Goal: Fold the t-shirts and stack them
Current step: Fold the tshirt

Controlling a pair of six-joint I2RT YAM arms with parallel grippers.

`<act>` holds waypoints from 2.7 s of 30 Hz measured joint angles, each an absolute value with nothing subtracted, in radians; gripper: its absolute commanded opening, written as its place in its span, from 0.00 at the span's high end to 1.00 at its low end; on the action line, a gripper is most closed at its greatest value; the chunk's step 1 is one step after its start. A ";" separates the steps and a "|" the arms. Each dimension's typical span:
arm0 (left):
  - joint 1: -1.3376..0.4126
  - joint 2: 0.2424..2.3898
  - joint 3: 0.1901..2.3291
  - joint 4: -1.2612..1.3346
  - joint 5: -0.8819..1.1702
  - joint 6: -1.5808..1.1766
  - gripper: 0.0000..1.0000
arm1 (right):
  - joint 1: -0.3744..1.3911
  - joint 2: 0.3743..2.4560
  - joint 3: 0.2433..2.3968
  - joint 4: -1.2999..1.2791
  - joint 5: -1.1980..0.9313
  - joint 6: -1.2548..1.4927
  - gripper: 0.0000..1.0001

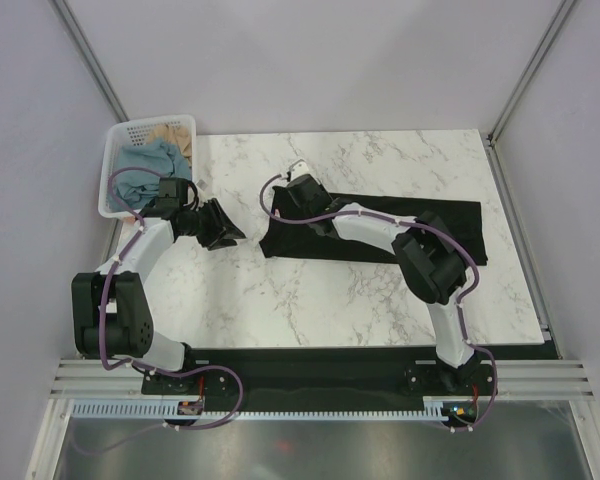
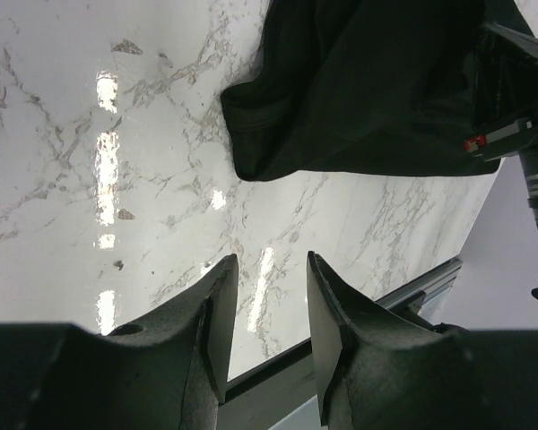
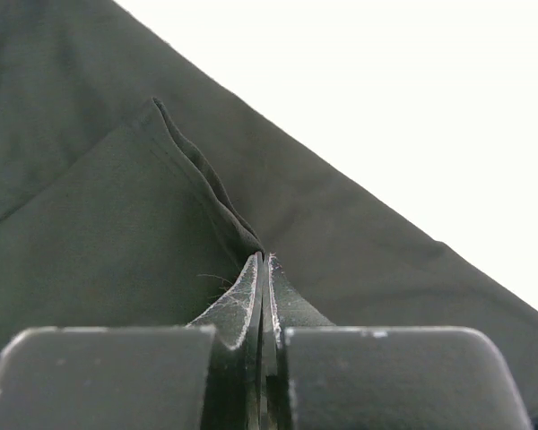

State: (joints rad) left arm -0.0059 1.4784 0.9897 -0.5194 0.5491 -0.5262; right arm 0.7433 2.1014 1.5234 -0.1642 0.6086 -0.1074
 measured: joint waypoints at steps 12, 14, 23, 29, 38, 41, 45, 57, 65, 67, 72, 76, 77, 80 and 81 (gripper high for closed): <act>-0.006 1.478 0.986 -0.518 0.527 -0.526 0.55 | 0.649 2.077 1.474 -0.145 0.627 0.006 1.00; -0.006 1.478 0.986 -0.518 0.525 -0.526 0.55 | 0.637 2.077 1.470 -0.146 0.620 0.024 1.00; -0.009 1.478 0.984 -0.517 0.524 -0.526 0.53 | 0.584 2.077 1.475 -0.168 0.568 0.135 0.64; -0.080 1.485 0.983 -0.505 0.521 -0.527 0.53 | 0.551 2.070 1.525 -0.285 0.515 0.210 0.64; -0.168 1.623 0.994 -0.432 0.514 -0.558 0.54 | 0.547 1.960 1.516 -0.443 0.393 0.323 0.70; -0.184 1.668 1.008 -0.420 0.498 -0.565 0.54 | 0.531 1.889 1.463 -0.481 0.369 0.376 0.70; -0.201 1.709 1.021 -0.389 0.472 -0.572 0.54 | 0.479 1.784 1.361 -0.527 0.343 0.429 0.70; -0.207 1.833 1.103 -0.334 0.419 -0.573 0.58 | 0.249 1.663 1.147 -0.580 0.321 0.544 0.70; -0.210 1.867 1.109 -0.334 0.386 -0.582 0.95 | 0.035 1.628 1.081 -0.589 0.346 0.606 0.71; -0.210 1.868 1.112 -0.335 0.372 -0.584 0.98 | -0.010 1.640 1.066 -0.583 0.348 0.608 0.72; -0.211 1.872 1.118 -0.342 0.334 -0.588 0.98 | -0.143 1.712 1.032 -0.564 0.368 0.624 0.73; -0.211 1.877 1.122 -0.344 0.326 -0.591 0.98 | -0.168 1.722 1.020 -0.552 0.392 0.645 0.72; -0.212 1.877 1.123 -0.345 0.323 -0.592 0.98 | -0.171 1.722 1.017 -0.549 0.397 0.651 0.71; -0.213 1.877 1.126 -0.349 0.313 -0.596 0.98 | -0.187 1.712 0.998 -0.524 0.413 0.672 0.69; -0.214 1.877 1.128 -0.350 0.310 -0.597 0.98 | -0.196 1.704 0.987 -0.514 0.418 0.681 0.68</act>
